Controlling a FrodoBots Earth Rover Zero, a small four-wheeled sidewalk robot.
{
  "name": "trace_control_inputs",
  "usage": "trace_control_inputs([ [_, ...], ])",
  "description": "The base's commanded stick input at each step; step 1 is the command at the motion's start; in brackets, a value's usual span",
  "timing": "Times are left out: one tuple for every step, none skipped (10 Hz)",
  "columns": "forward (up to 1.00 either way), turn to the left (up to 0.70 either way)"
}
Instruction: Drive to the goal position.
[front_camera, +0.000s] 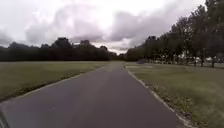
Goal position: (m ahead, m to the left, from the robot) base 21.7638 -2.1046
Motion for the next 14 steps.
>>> trace_control_inputs([
  [0.70, 0.00],
  [0.70, 0.00],
  [0.70, 0.00],
  [0.70, 0.00],
  [0.70, 0.00],
  [0.70, 0.00],
  [0.70, 0.00],
  [0.70, 0.00],
  [0.70, 0.00],
  [0.70, 0.00],
  [0.70, 0.00],
  [0.70, 0.00],
  [0.70, 0.00],
  [0.70, 0.00],
])
